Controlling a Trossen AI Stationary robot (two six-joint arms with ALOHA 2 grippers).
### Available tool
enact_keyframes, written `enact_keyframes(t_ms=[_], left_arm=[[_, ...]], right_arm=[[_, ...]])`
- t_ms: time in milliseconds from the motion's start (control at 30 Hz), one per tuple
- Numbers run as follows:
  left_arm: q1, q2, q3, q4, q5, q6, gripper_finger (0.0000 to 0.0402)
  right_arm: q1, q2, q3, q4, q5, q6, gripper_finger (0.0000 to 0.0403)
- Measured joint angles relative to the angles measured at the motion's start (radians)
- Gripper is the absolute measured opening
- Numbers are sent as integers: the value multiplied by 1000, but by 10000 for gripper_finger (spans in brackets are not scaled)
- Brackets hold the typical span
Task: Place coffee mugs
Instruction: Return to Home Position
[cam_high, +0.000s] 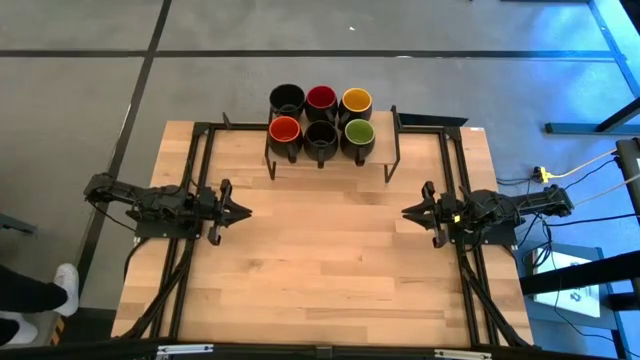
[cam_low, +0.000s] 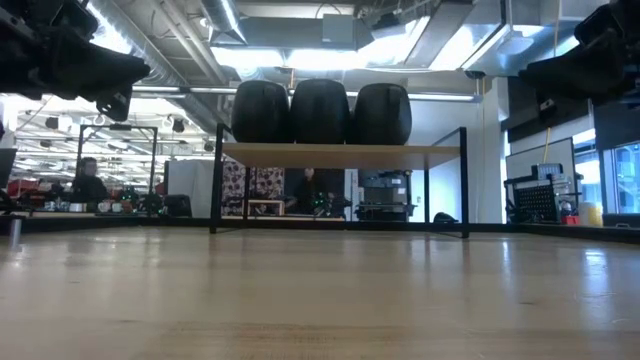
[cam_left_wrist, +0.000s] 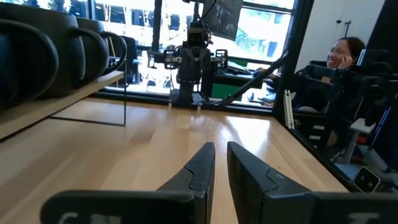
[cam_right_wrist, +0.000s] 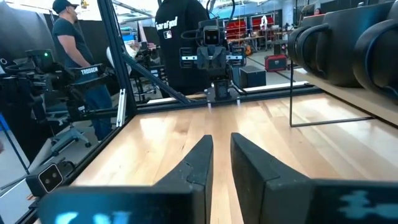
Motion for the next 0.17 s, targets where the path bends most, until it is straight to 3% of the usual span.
enact_keyframes(t_ms=[167], left_arm=[[0, 0, 0, 0, 0, 0, 37]], right_arm=[[0, 0, 0, -1, 0, 1, 44]])
